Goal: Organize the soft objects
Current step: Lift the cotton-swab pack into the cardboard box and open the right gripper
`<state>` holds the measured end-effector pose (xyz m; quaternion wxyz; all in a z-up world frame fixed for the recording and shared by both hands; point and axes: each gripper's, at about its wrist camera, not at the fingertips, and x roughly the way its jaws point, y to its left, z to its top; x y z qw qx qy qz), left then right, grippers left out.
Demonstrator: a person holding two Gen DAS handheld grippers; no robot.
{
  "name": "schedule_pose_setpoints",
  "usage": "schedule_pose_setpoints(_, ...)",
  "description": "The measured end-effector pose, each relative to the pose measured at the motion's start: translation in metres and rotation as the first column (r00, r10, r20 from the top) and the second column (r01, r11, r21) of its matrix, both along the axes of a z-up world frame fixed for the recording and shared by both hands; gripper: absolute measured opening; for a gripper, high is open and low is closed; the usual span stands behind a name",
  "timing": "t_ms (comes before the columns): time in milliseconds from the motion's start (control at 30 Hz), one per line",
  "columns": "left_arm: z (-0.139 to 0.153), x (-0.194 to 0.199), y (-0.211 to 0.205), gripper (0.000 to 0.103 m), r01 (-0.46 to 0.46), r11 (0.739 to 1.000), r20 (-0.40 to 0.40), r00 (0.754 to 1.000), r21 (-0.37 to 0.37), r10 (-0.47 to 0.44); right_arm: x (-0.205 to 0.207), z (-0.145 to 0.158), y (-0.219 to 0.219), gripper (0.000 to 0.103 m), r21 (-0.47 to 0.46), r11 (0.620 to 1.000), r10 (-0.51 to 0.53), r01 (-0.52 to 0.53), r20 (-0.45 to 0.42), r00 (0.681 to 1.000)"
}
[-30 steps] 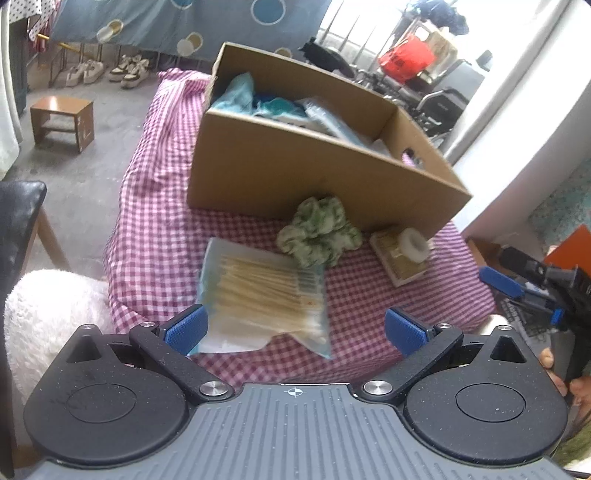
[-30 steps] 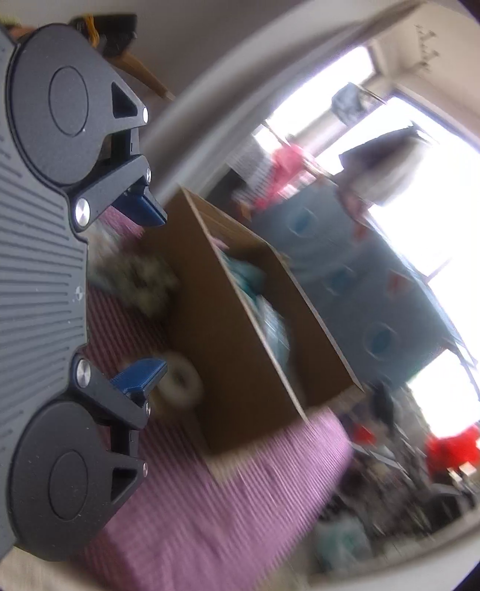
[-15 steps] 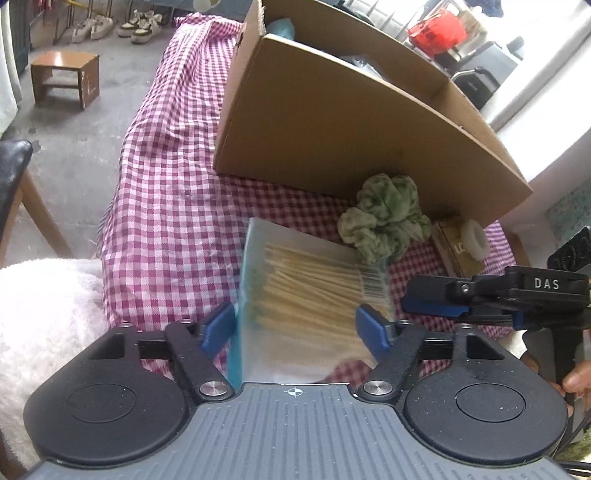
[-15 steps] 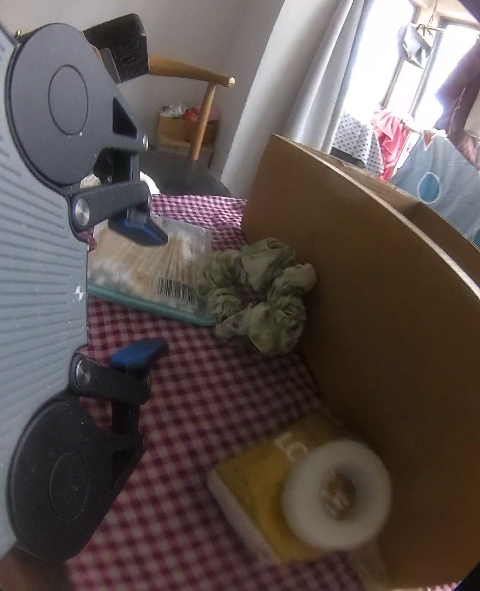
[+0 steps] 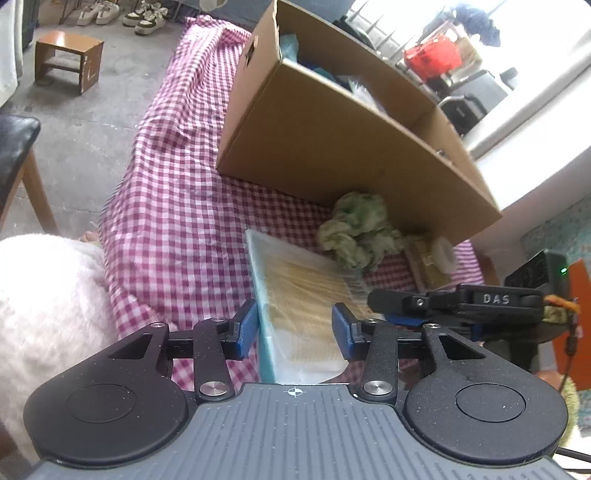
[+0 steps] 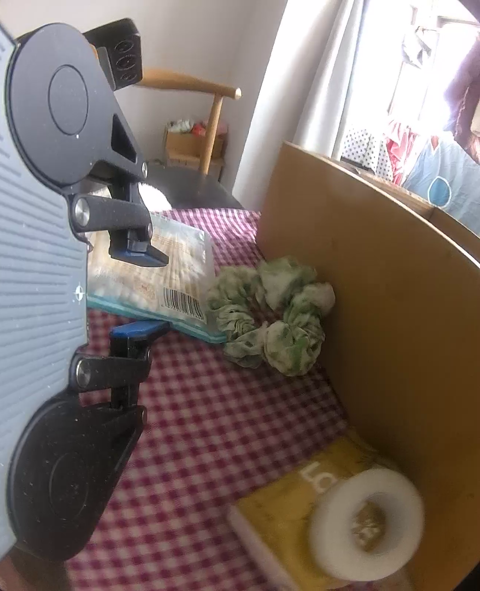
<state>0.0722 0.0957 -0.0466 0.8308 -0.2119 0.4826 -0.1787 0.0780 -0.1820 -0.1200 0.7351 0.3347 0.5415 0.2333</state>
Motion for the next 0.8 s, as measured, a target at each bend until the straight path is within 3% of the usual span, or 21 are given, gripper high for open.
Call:
schedule_pose_setpoints(167, 0.028, -0.023, 0.011, 0.043, -0.049, 0.999, 0.047, 0.998, -0.017, 0.049, -0.013, 0.008, 0.006, 0.034, 0.054, 0.998, 0.025, -0.026, 0.012, 1.000)
schedule_pose_setpoints(467, 0.102, -0.046, 0.017, 0.043, -0.084, 0.996, 0.237, 0.968, -0.003, 0.082, -0.019, 0.043, 0.028, 0.034, 0.183, 0.977, 0.093, -0.111, 0.103, 0.990)
schedule_pose_setpoints(633, 0.144, -0.026, -0.001, 0.043, -0.046, 0.999, 0.368, 0.929, 0.023, 0.034, -0.004, 0.089, 0.023, 0.034, 0.198, 0.971, 0.089, -0.136, 0.227, 0.970)
schedule_pose_setpoints(800, 0.164, 0.017, -0.027, 0.043, 0.022, 0.999, 0.447, 0.894, 0.036, -0.036, 0.023, 0.142, 0.007, 0.034, 0.137, 0.984, 0.059, -0.113, 0.349, 0.935)
